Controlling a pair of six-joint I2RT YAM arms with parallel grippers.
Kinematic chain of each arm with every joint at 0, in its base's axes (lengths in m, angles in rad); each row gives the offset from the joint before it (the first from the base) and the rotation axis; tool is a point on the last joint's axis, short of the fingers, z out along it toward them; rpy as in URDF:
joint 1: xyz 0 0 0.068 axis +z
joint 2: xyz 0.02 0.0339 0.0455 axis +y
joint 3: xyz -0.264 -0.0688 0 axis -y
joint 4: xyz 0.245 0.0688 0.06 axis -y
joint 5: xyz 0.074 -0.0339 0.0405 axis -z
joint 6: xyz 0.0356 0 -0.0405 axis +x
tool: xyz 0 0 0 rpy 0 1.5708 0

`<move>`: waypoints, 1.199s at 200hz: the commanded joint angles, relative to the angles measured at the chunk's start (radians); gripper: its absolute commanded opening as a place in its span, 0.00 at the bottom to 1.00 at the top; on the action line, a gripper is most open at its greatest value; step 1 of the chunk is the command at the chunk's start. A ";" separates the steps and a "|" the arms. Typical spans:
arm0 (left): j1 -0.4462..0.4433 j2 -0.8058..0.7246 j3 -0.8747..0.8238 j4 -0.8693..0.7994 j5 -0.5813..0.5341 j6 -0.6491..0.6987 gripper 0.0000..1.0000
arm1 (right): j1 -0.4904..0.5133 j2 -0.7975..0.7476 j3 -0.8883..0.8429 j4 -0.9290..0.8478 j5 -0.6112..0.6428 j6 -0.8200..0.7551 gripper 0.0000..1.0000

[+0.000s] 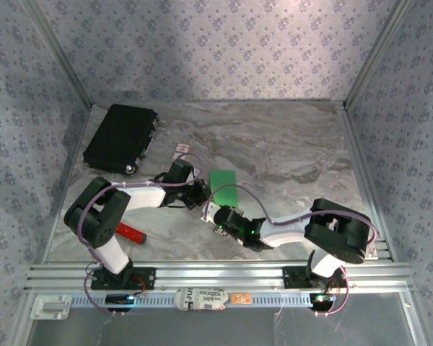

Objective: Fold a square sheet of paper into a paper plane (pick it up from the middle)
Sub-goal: Third fold the triangle at the center of the table.

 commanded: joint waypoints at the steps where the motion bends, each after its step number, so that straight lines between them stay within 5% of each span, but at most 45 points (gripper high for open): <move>1: 0.001 -0.022 -0.006 0.010 0.011 -0.012 0.00 | 0.005 -0.006 0.005 0.012 0.024 0.014 0.14; 73: 0.005 -0.028 -0.022 0.011 -0.011 -0.020 0.01 | 0.000 -0.020 0.005 -0.014 0.019 0.043 0.05; 112: 0.022 -0.088 -0.031 -0.055 -0.071 -0.010 0.39 | -0.031 -0.051 0.000 -0.058 -0.072 0.118 0.04; 140: 0.045 -0.149 -0.028 -0.140 -0.125 0.020 0.53 | -0.075 -0.069 0.007 -0.111 -0.274 0.147 0.03; 178: 0.077 -0.181 -0.017 -0.143 -0.104 0.043 0.52 | -0.137 -0.073 0.013 -0.141 -0.428 0.219 0.02; 240: 0.076 -0.130 0.086 -0.145 -0.034 0.102 0.26 | -0.247 -0.087 0.067 -0.243 -0.695 0.350 0.01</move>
